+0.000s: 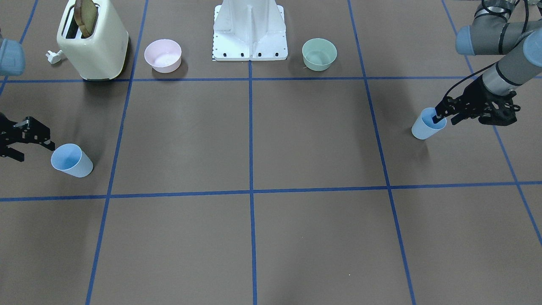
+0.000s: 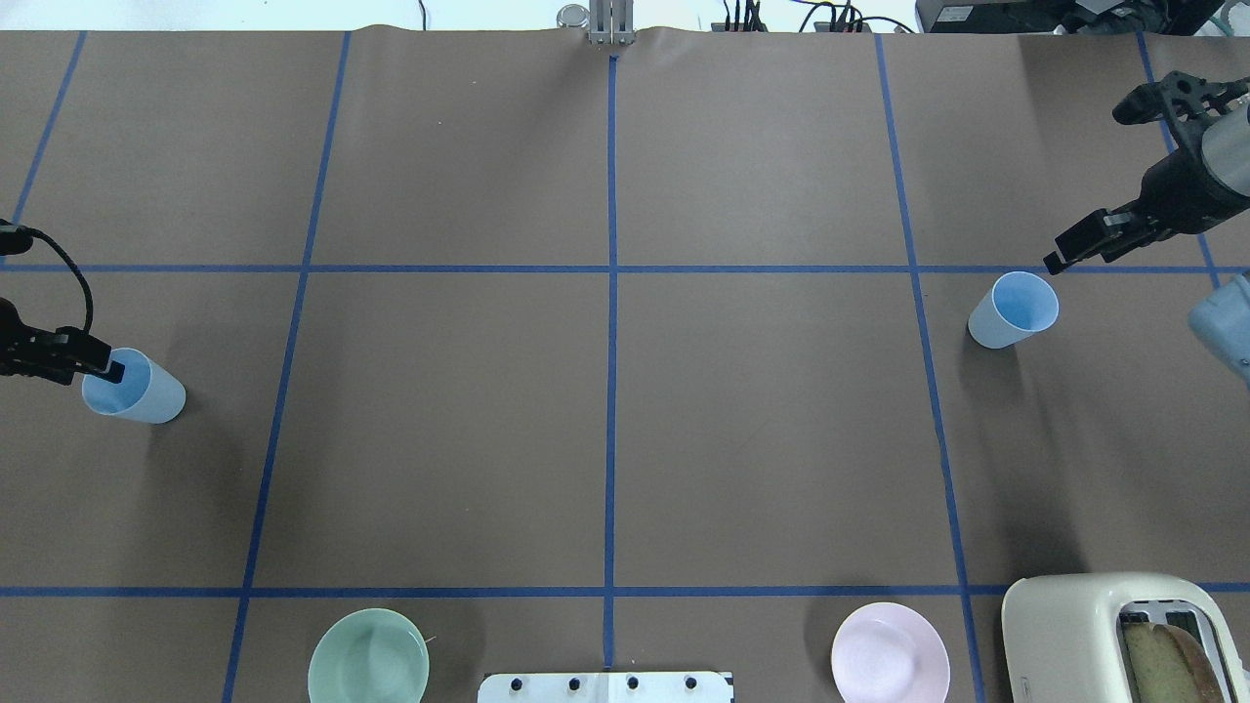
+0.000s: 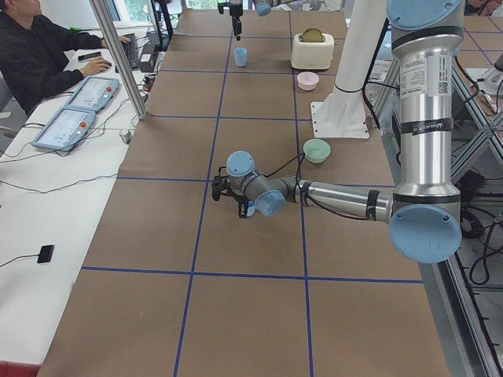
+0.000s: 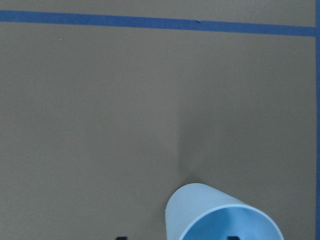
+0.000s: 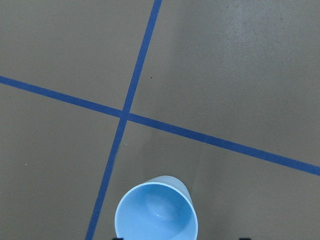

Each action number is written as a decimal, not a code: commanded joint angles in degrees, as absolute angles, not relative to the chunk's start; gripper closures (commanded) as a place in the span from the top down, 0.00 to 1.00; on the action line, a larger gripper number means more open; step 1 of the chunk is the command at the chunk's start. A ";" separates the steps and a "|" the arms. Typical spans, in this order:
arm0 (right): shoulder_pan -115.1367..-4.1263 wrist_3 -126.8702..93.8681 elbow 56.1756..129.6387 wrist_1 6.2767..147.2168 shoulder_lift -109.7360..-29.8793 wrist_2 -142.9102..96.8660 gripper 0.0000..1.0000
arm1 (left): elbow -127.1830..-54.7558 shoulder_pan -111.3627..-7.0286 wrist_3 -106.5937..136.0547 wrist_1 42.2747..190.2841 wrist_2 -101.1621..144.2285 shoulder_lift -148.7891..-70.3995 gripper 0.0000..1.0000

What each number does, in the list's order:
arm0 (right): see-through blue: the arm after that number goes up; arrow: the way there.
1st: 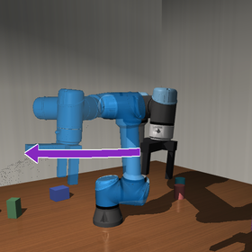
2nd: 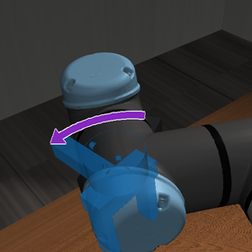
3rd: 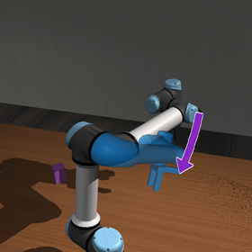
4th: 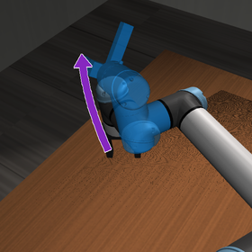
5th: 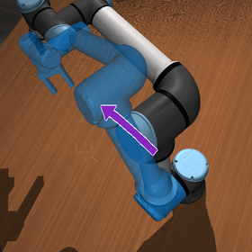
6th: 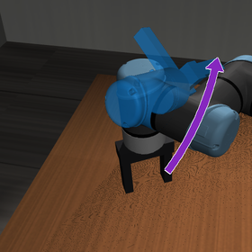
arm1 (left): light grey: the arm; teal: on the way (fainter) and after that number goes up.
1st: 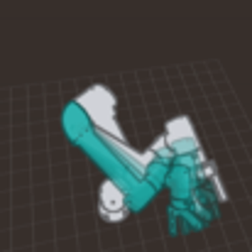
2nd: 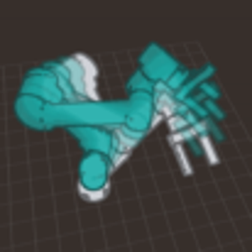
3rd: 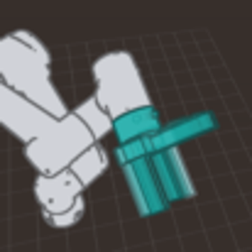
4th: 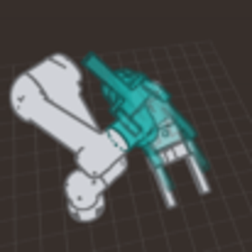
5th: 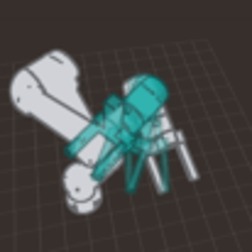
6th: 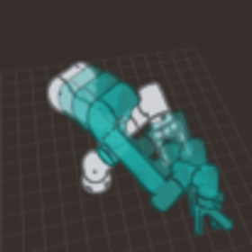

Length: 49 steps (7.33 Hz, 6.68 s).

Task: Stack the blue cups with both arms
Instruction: 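Lower the left gripper onto its light-blue cup while the right gripper descends onto the other, then slide the left-held cup toward the table center while the right gripper grips its cup, then release the cup at center with the left gripper while the right gripper lifts its cup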

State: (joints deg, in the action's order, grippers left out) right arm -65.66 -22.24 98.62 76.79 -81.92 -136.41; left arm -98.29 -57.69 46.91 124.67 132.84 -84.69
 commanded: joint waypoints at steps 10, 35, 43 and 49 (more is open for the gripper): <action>-65.57 -22.06 98.53 76.73 -82.00 -136.41 0.82 | -100.45 -56.69 47.11 126.04 133.15 -83.94 0.00; -60.90 -15.38 91.67 77.25 -77.97 -132.01 0.00 | -92.90 -36.75 77.87 97.38 118.92 -131.92 0.00; -61.79 -24.95 92.37 89.65 -61.71 -132.63 0.00 | -86.66 -31.64 78.14 98.09 112.94 -135.18 0.00; -53.20 -44.16 94.57 89.65 -51.79 -132.02 0.00 | -95.86 -36.63 74.90 95.81 116.33 -131.07 0.97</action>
